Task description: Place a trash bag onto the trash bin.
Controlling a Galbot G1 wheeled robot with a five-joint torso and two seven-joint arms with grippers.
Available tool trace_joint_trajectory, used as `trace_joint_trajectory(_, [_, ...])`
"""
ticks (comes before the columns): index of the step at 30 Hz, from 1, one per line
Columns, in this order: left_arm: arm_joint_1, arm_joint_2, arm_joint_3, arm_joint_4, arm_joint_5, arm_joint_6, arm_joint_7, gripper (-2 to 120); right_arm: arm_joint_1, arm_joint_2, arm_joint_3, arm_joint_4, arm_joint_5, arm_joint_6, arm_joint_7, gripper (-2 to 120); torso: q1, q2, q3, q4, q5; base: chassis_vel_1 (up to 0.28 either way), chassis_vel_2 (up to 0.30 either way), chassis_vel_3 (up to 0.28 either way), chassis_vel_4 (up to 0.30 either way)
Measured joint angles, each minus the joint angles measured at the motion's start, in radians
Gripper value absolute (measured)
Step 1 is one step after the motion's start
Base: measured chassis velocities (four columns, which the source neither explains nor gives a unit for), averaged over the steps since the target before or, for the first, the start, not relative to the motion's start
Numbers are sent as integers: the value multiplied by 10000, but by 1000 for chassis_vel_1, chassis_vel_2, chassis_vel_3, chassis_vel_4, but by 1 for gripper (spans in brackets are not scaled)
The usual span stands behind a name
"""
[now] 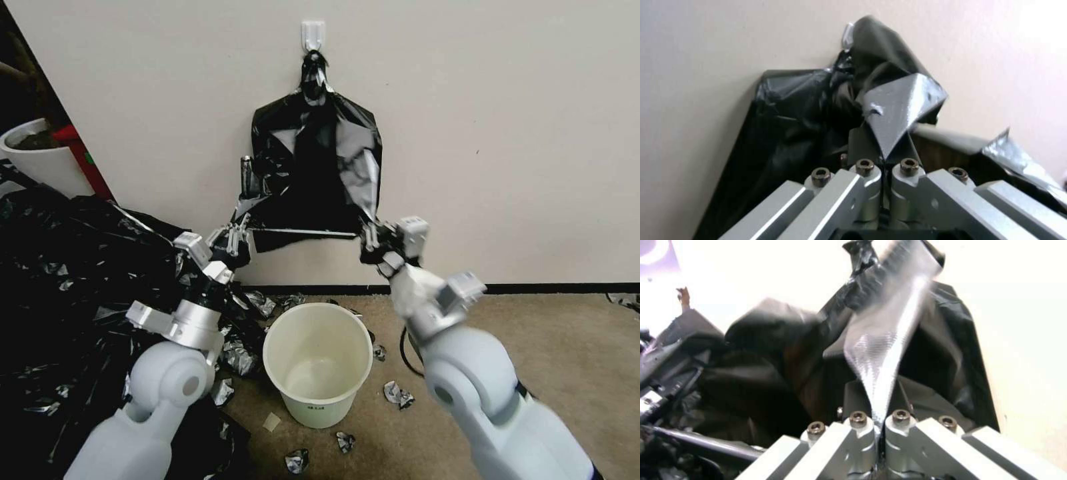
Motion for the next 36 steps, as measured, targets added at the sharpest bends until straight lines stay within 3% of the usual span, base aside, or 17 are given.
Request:
trace_joint_trajectory(6, [1065,-478,158,-452,234,-26,-9,0,-1534,93,207,336,-850,739,-397,0,0,0,0,2,0,0,0,0,0])
trace_joint_trajectory(12, [1517,-600,294,-565,729,574,-363,0,-2017,-168,-102,448,-996,445,487,0,0,0,1,1,0,0,0,0,0])
trace_joint_trajectory(16, [1653,-579,254,-977,844,1513,-959,0,-2028,-505,-268,918,-171,-497,1319,0,0,0,1,1,-1,0,0,0,0])
trace_joint_trajectory(25, [1625,-355,-6,-1443,865,3013,-1628,0,-1560,-971,-485,1525,1669,-2166,2462,0,0,0,2,0,-2,0,0,0,0])
trace_joint_trajectory(30, [1555,-236,-195,-1898,777,3506,-1657,0,-1121,-1179,-144,1596,3229,-2647,2520,0,1,0,2,1,-1,0,0,0,0])
trace_joint_trajectory(36, [1620,-111,-322,-2097,723,3761,-1653,0,-1046,-1420,-24,1597,3544,-2774,2515,0,0,0,2,1,-1,0,0,0,0])
